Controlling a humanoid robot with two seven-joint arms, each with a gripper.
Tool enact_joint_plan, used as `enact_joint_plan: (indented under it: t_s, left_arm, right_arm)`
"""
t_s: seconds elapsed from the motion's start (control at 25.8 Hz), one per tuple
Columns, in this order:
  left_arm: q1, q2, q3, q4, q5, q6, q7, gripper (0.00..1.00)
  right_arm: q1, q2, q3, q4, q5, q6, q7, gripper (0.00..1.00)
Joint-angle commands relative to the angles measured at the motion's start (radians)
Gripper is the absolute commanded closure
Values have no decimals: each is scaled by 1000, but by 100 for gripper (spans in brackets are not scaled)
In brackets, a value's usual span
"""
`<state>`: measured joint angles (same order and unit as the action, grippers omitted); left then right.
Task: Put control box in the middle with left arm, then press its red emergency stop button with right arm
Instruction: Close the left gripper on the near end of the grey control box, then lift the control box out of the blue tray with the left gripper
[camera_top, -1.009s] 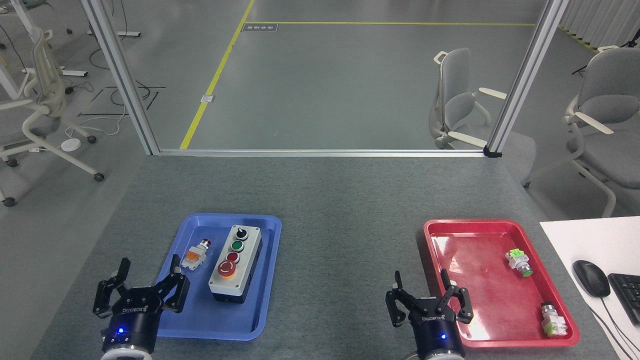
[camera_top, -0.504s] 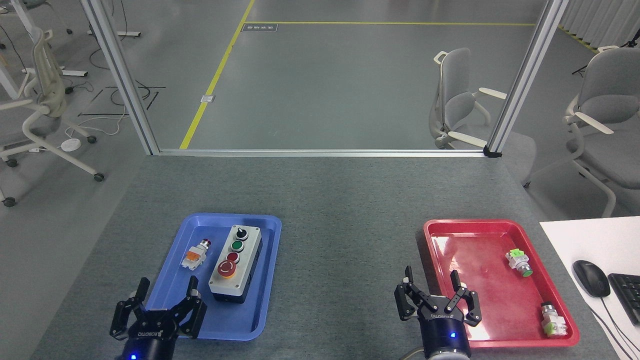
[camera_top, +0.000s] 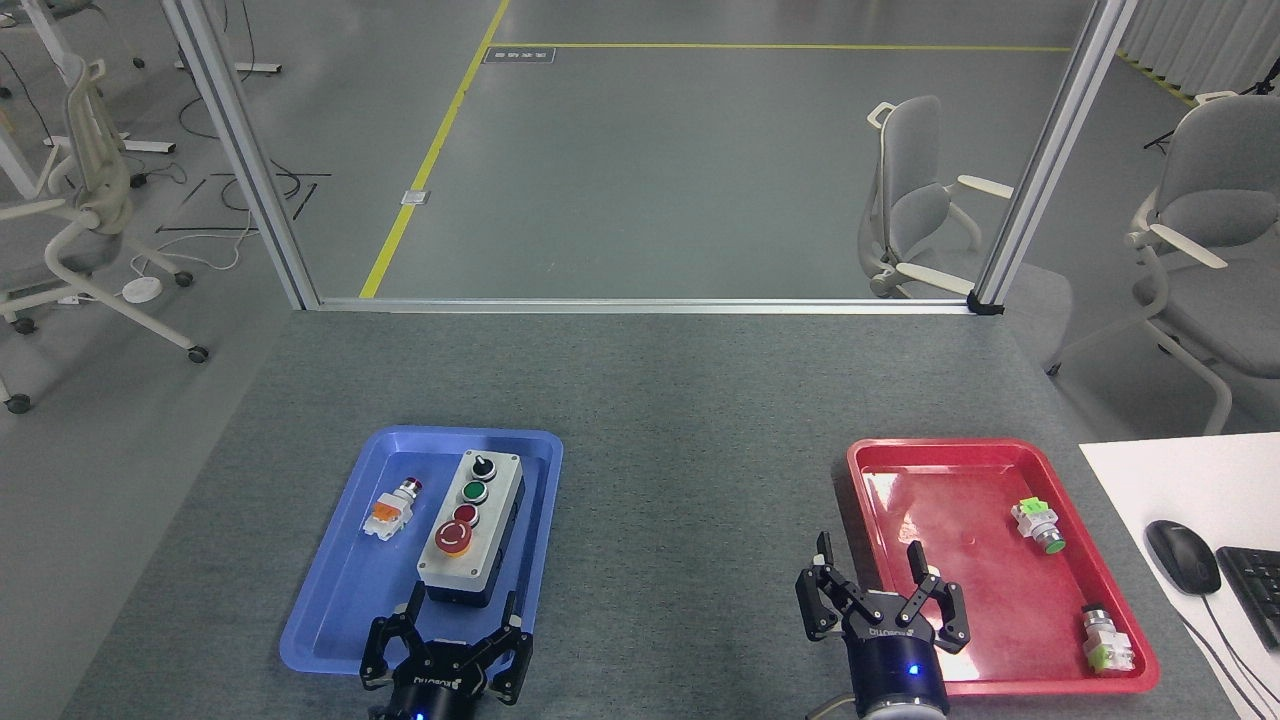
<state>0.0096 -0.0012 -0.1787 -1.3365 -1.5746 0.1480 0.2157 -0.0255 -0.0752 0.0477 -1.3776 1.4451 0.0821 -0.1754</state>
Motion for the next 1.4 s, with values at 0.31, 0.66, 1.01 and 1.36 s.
enact_joint_plan:
  t_s: [0.31, 0.66, 1.01, 1.36]
  left_arm:
    - [-132, 27, 28, 194, 8, 30, -1, 1]
    - [-178, 38, 47, 249, 13, 25, -4, 1]
    - [-260, 24, 45, 356, 82, -15, -3, 1]
    - [-295, -13, 36, 413, 108, -45, 1, 1]
  right_arm:
    - [10, -6, -3, -26, 0, 2, 4, 2]
    - [12, -34, -5, -49, 0, 5, 4, 2]
    - [16, -38, -6, -49, 0, 7, 5, 2]
    - [29, -40, -11, -84, 0, 8, 8, 2]
